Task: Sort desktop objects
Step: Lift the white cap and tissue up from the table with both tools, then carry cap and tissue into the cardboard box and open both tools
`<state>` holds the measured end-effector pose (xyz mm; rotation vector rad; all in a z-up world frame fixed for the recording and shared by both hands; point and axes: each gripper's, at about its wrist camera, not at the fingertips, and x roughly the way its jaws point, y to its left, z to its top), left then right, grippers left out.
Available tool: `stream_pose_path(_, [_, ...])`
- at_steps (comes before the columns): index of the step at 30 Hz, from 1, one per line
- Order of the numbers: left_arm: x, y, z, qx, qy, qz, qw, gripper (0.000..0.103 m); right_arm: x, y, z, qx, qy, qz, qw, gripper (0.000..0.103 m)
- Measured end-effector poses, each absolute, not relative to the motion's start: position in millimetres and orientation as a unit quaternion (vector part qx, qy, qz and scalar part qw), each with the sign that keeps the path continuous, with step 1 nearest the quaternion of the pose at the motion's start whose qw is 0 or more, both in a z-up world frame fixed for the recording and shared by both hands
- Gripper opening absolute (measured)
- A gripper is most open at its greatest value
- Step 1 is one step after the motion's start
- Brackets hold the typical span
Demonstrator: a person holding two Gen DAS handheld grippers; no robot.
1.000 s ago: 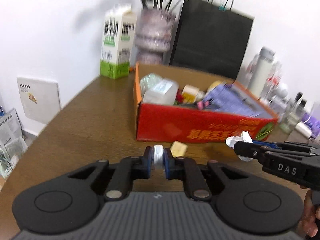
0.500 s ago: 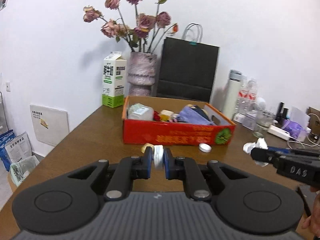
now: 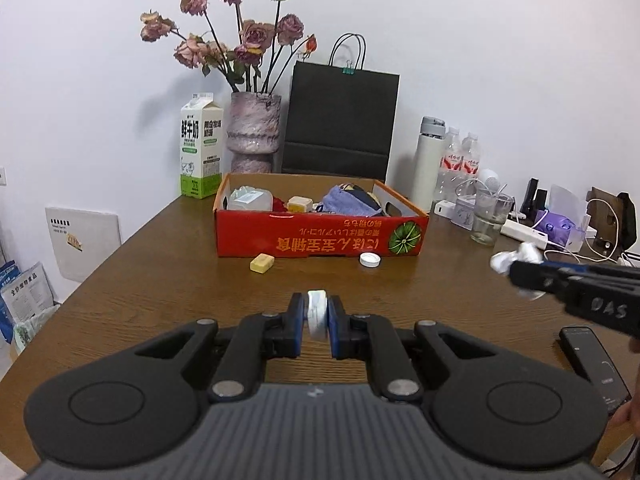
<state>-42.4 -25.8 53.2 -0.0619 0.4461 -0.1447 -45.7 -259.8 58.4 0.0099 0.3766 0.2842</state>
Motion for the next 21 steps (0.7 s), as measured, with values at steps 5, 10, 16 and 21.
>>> stream_pose_path(5, [-32.8, -18.3, 44.1, -0.03, 0.231, -0.064, 0.97, 0.013, -42.3, -308.1, 45.6, -0.031, 0.202, 0.077, 0.976, 0.018])
stream_pose_path(10, [-14.4, -14.6, 33.4, -0.034, 0.25, -0.053, 0.966, 0.013, -31.5, -342.2, 17.0, -0.046, 0.25, 0.044, 0.966, 0.018])
stream_pose_path(16, [5.3, -21.5, 30.1, -0.028, 0.254, -0.06, 0.965, 0.013, 6.6, -349.9, 0.6, -0.046, 0.25, 0.049, 0.966, 0.019])
stream_pose_path(21, [23.0, -20.6, 40.4, -0.019, 0.236, -0.066, 0.969, 0.013, 33.5, -356.3, 43.4, -0.047, 0.199, 0.066, 0.977, 0.019])
